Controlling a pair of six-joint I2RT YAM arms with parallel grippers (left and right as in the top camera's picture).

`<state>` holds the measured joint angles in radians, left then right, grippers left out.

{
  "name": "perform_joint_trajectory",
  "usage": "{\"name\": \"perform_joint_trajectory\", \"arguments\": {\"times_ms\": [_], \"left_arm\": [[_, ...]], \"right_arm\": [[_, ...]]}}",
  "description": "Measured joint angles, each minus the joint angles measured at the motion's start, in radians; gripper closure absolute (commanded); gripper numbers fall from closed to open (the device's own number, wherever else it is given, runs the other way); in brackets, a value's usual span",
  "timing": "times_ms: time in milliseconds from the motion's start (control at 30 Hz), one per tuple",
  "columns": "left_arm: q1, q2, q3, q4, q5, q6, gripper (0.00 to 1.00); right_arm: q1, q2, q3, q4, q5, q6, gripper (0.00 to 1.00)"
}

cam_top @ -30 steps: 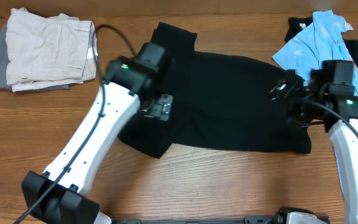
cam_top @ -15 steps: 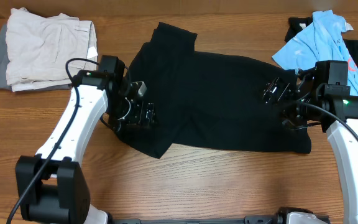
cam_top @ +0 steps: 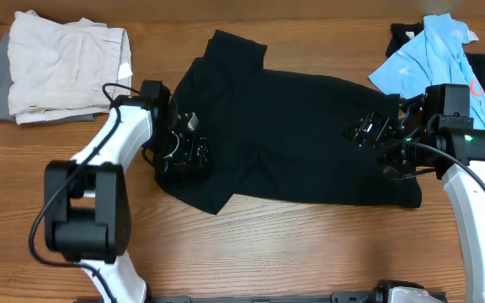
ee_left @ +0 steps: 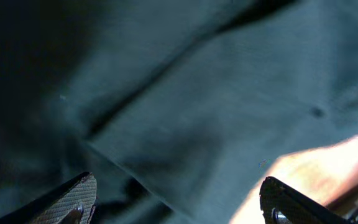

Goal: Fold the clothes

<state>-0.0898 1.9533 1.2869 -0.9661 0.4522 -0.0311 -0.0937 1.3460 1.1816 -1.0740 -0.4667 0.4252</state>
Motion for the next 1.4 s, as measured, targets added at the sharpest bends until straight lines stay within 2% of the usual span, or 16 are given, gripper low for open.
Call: {"name": "perform_joint_trajectory", "arguments": {"times_ms": [367, 533, 633, 667, 767, 867, 1000, 1033, 1400], "left_arm": [[0.003, 0.02, -0.003, 0.092, -0.011, -0.046, 0.16], [0.003, 0.021, -0.003, 0.122, -0.011, -0.069, 0.22], [0.003, 0.022, -0.003, 0.126, -0.011, -0.076, 0.31], [0.003, 0.022, -0.003, 0.126, -0.011, -0.079, 0.41], [0.003, 0.022, -0.003, 0.124, -0.011, -0.085, 0.51], [0.003, 0.022, -0.003, 0.12, -0.011, -0.093, 0.71], [0.003, 0.022, -0.003, 0.113, -0.011, -0.095, 0.87], [0.003, 0.022, -0.003, 0.11, -0.011, -0.094, 0.95], [0.003, 0.027, 0.016, 0.042, -0.012, -0.09, 0.96]], "right_arm": [[0.0, 0.0, 0.0, 0.0, 0.001, -0.022, 0.0], [0.0, 0.0, 0.0, -0.001, 0.001, -0.026, 0.0], [0.0, 0.0, 0.0, 0.0, 0.001, -0.027, 0.0], [0.0, 0.0, 0.0, 0.0, 0.001, -0.027, 0.0], [0.0, 0.0, 0.0, 0.0, 0.001, -0.027, 0.0], [0.0, 0.0, 0.0, -0.002, 0.001, -0.029, 0.0], [0.0, 0.0, 0.0, -0.014, 0.004, -0.03, 0.0], [0.0, 0.0, 0.0, -0.015, 0.006, -0.03, 0.0], [0.0, 0.0, 0.0, -0.019, 0.023, -0.03, 0.0]]}}
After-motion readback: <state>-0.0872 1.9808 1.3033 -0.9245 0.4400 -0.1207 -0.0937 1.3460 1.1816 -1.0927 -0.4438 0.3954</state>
